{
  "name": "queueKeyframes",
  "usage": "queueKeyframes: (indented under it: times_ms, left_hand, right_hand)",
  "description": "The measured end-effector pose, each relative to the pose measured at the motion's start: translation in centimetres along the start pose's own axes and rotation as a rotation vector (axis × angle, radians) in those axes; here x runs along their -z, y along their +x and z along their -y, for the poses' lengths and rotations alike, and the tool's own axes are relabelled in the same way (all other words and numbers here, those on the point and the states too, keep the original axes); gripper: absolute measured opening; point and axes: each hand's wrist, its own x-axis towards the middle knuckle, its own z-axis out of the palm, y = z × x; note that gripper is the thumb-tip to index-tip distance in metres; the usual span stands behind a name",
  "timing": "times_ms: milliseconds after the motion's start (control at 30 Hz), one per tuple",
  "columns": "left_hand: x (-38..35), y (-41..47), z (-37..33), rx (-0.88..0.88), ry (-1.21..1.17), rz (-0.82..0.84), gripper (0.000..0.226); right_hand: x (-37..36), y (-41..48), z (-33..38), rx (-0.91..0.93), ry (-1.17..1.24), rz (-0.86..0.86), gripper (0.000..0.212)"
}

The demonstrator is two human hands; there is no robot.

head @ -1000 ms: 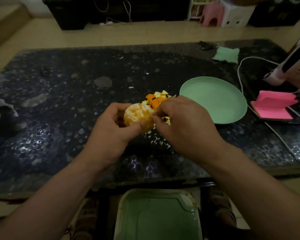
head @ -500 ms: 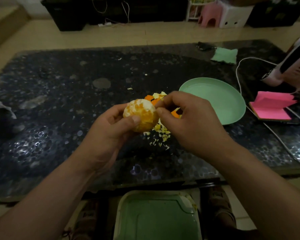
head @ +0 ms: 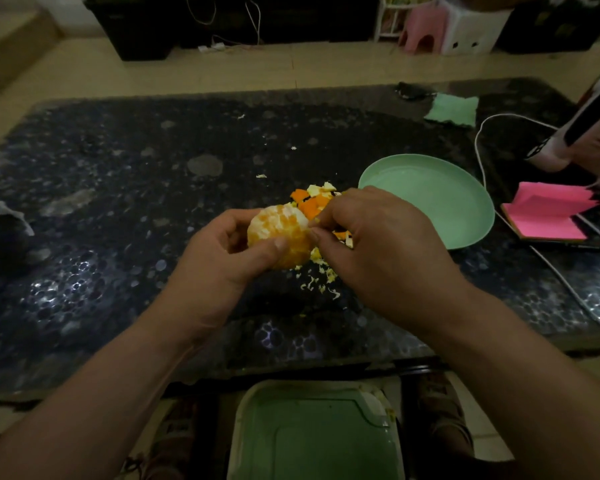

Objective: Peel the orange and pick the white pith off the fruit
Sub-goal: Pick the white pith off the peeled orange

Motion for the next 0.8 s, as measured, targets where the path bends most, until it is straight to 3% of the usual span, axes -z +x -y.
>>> queueKeyframes:
  times_ms: [333,467,600,800]
  left_hand:
    - [0.2,-0.3,-0.1,-0.060,0.041,0.061,0.047]
    - [0.8,-0.1,-0.5,-0.021,-0.046,0.131,0.057]
    - [0.7,-0.1,-0.5,0.023,-0.121,0.167,0.052]
    - [1.1,0.1,-0.7,0.064,-0.201,0.167,0.062]
  right_hand:
    - [0.1,0.1,0.5,-0.022,0.035,0.000,0.011]
    - [0.6,0.1,0.2,-0.165,0.296,0.038,0.011]
    - [1.1,0.0,-0.1,-0.250,0.490,0.125,0.017]
    - [1.7,0.2,-0.4,-0.266,0.600,0.186,0.013]
